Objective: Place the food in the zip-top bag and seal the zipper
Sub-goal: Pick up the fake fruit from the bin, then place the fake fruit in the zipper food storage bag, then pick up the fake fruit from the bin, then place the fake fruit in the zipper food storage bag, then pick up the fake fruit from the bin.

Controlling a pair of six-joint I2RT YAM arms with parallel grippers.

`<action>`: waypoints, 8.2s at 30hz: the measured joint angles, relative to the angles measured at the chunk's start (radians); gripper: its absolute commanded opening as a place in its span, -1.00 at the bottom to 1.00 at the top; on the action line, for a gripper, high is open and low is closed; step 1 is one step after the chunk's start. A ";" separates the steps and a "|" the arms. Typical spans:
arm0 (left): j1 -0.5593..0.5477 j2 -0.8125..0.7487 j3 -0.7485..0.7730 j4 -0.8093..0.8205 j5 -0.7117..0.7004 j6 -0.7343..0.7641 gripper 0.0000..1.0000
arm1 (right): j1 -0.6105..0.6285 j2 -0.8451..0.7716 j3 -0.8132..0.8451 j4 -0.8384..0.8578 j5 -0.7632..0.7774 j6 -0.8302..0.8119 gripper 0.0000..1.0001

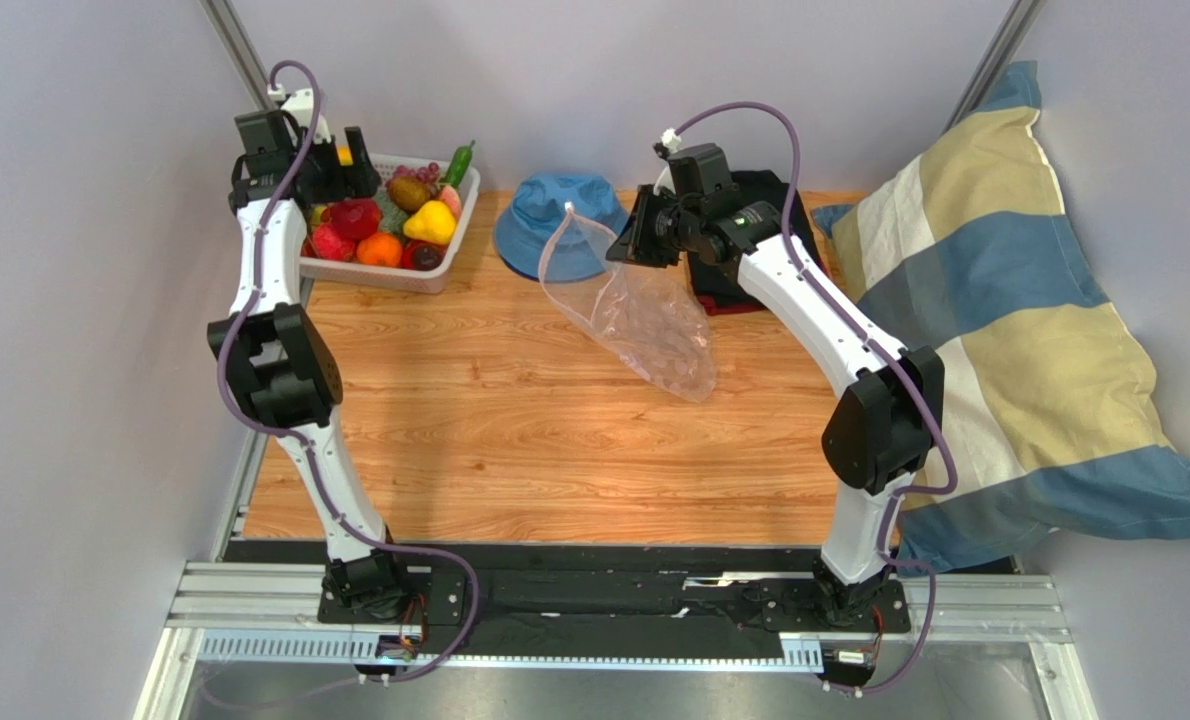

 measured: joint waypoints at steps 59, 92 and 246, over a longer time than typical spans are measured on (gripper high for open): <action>-0.536 -0.574 -0.519 -0.008 0.177 -0.358 -0.18 | 0.023 0.072 0.089 0.116 -0.216 0.269 -1.00; -0.103 -0.485 -0.285 -0.157 0.155 -0.319 0.98 | 0.002 0.082 0.090 0.176 -0.246 0.338 -1.00; 0.109 0.045 -0.051 0.135 -0.274 -0.197 -1.00 | -0.029 0.164 0.048 0.280 -0.296 0.366 -1.00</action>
